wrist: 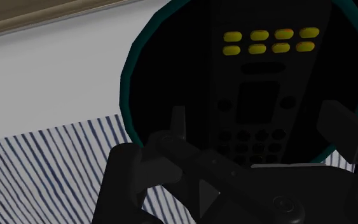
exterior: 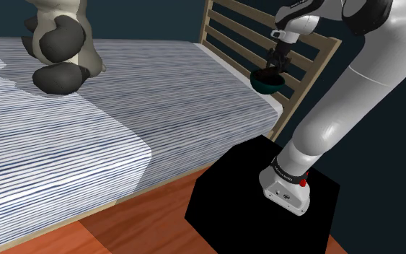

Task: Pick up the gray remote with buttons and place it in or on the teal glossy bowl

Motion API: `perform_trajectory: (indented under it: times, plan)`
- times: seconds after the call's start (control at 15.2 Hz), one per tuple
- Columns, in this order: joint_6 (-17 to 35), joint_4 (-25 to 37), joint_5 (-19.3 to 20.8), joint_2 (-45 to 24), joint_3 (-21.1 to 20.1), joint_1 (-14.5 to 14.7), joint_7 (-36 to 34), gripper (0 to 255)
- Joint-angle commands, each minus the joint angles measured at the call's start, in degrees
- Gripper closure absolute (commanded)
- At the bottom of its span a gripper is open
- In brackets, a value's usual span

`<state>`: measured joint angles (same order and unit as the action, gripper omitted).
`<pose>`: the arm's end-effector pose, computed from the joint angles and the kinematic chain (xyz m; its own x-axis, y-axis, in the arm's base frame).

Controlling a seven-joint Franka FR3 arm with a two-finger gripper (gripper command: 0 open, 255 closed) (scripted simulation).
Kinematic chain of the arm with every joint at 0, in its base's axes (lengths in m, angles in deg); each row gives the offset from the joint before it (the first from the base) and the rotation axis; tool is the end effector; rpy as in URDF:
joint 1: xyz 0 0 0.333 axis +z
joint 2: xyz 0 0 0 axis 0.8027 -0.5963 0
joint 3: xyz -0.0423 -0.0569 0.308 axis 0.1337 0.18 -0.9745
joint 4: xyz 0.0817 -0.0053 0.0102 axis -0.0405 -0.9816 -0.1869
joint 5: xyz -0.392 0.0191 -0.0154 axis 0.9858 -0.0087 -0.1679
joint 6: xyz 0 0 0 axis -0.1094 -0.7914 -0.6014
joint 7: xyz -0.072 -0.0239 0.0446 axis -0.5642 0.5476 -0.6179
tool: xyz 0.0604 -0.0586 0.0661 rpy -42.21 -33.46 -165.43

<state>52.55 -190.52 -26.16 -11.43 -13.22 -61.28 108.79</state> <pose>0.3388 -0.4239 0.4443 0.4641 0.8856 0.0174 0.8858 -0.4639 -0.0145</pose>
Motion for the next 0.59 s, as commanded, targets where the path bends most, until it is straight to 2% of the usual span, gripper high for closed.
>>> perform_trajectory:
  times: [0.0, 0.07, 0.53]
  plan:
    - [-3.7, 2.8, 0.8, 1.1, -0.1, 0.1, -0.5, 0]
    - [-5.2, 4.0, 1.1, 1.5, -0.2, 0.1, -0.7, 0]
    - [-5.2, 4.0, 1.1, 1.5, -0.2, 0.1, -0.7, 0]
